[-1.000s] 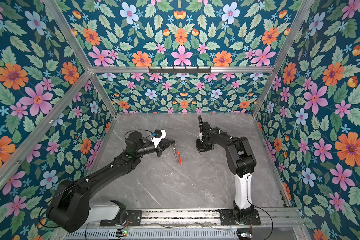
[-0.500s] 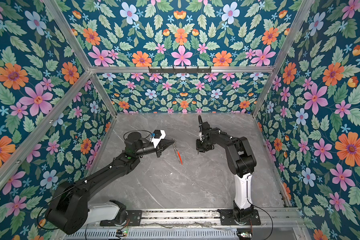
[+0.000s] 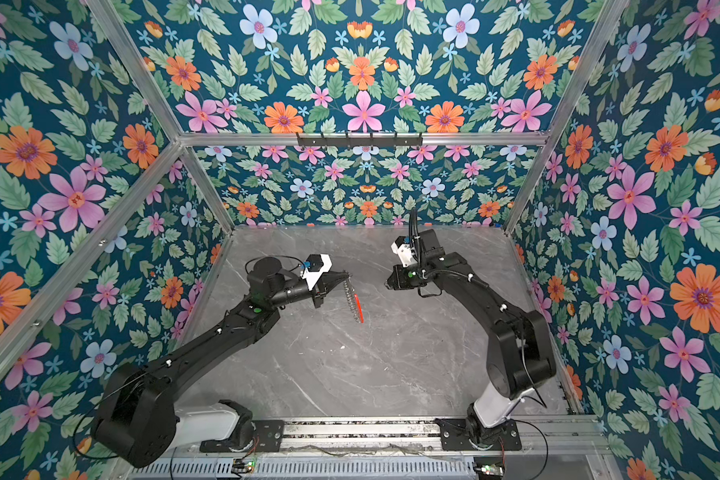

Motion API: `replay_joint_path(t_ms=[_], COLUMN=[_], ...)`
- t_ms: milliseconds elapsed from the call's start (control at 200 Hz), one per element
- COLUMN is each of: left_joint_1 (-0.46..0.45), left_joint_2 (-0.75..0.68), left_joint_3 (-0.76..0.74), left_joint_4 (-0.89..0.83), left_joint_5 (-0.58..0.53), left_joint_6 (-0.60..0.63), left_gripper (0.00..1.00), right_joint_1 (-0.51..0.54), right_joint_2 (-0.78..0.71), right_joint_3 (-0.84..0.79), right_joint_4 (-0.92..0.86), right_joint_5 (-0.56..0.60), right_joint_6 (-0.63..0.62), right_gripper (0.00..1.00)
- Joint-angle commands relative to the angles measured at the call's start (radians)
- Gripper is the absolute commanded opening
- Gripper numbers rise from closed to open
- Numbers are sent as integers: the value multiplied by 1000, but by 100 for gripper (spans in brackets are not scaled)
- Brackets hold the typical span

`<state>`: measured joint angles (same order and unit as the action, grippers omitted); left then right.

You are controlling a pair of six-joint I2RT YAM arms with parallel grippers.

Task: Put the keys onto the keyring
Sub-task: 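Lift the black key fob with the right gripper toward the plate's ring edge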

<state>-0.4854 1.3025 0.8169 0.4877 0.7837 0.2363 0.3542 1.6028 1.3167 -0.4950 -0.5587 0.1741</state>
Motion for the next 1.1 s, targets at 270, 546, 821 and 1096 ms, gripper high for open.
replay_joint_path(t_ms=[270,546,821,1096], left_joint_1=[-11,-38,-41,-41], left_joint_2=[31,17,9,3], left_joint_3=[59,30,29,34], left_joint_4=[2,48,66,54], left_joint_5=[40,25,10,-13], left_joint_6=[9,17,29,57], left_gripper=[0,0,0,0], right_joint_1=[1,32,67,69], right_joint_2=[-170,-125,-101,-92], right_joint_3=[-3,119,156,170], right_joint_4=[114,10,-21,-82], right_joint_5=[-326,-360,-360,-369], right_joint_6=[14,30,21,-4], right_gripper=[0,0,0,0])
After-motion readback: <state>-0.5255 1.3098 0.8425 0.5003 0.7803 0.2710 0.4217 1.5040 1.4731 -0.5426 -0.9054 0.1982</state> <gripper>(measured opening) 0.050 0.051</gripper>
